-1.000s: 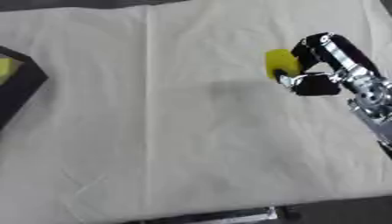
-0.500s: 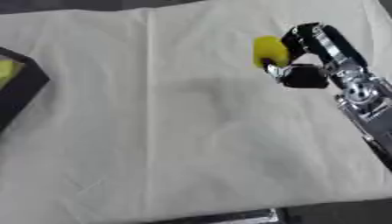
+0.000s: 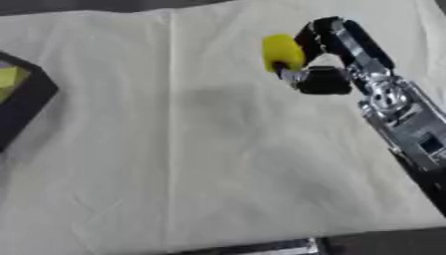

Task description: Pick up the objects with one hand, pass them to the other hand, and then place them into the box on the other side of the table.

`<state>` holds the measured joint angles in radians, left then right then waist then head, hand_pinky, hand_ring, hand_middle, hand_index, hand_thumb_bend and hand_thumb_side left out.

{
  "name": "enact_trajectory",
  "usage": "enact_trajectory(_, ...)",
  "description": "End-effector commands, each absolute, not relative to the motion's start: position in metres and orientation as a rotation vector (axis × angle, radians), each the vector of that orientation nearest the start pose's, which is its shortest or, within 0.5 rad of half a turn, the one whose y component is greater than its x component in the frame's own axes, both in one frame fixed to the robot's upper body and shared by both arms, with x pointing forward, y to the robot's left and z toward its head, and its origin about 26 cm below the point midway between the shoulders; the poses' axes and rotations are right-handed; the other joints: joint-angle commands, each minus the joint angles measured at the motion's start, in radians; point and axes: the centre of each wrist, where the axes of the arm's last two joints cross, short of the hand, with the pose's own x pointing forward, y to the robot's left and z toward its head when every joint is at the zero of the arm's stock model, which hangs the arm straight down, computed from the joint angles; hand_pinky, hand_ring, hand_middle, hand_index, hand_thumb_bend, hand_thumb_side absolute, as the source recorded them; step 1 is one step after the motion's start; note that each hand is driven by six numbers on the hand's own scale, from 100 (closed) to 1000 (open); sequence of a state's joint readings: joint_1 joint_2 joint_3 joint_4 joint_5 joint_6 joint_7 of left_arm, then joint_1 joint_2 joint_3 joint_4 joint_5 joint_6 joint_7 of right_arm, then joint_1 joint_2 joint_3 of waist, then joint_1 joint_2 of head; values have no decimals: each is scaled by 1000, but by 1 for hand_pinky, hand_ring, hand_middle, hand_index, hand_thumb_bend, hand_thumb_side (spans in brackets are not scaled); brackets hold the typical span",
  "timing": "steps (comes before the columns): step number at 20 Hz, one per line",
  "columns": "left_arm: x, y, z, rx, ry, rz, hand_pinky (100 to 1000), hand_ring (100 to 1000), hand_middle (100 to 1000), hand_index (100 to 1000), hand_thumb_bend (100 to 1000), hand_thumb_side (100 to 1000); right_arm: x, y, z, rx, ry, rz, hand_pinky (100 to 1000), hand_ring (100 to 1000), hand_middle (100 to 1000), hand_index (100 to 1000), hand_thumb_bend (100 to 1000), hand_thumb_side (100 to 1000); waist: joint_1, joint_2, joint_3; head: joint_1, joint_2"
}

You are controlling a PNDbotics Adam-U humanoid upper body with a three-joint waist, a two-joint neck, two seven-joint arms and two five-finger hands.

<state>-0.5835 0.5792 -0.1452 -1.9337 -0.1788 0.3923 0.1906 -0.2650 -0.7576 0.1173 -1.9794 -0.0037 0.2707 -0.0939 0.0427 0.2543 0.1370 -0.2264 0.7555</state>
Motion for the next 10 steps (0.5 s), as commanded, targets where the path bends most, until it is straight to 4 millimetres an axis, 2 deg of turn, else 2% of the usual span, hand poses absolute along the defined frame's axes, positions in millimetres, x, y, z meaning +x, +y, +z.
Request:
enact_trajectory(1, 308, 234, 297, 680, -2206, -537, 796, 660, 591, 743, 100, 494, 292, -292, 226, -567, -1911, 686, 580, 441, 361, 491, 307, 100, 11, -21, 3, 2, 4)
enact_trajectory(10, 304, 202, 316, 511, -2366, -712, 791, 664, 594, 742, 100, 455, 303, -269, 226, -460, -1995, 714, 571, 435, 359, 487, 293, 100, 14, -31, 15, -1, 10)
